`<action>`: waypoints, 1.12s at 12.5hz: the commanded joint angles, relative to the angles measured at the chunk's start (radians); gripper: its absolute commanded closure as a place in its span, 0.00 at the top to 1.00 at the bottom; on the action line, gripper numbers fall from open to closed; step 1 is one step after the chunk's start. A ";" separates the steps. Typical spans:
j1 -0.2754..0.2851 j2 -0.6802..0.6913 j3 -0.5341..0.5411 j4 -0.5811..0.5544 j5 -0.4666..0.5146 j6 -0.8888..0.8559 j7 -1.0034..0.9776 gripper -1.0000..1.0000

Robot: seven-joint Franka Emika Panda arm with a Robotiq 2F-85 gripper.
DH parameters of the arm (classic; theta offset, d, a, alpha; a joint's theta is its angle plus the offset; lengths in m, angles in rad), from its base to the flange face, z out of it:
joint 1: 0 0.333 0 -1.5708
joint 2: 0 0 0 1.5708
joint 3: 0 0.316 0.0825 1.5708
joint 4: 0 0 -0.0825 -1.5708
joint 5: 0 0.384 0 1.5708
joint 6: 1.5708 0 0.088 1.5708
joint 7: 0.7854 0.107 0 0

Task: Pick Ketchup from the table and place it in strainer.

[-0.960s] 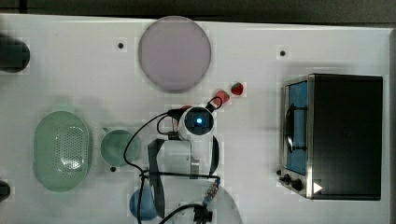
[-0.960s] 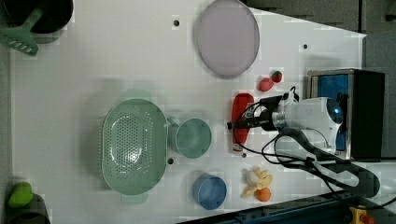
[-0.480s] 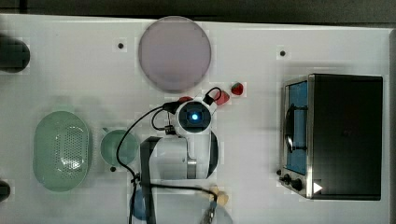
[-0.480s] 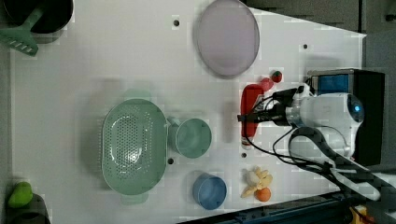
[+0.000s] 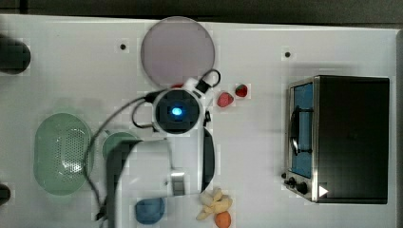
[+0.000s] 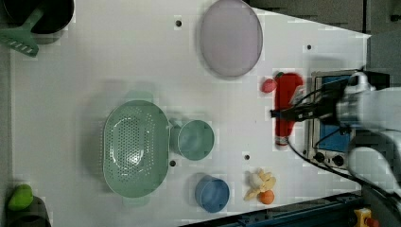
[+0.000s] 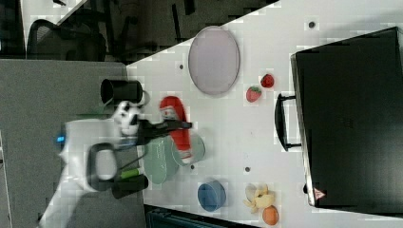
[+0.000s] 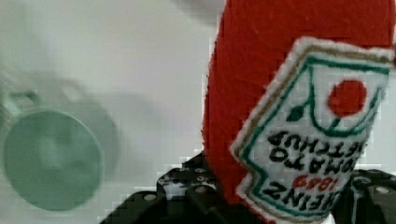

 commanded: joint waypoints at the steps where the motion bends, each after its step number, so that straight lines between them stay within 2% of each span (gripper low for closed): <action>1: 0.041 -0.045 0.084 0.049 -0.002 -0.080 0.206 0.63; 9: 0.090 -0.006 0.374 0.071 0.000 -0.077 0.781 0.63; 14: 0.102 0.151 0.493 0.072 -0.002 0.179 1.010 0.63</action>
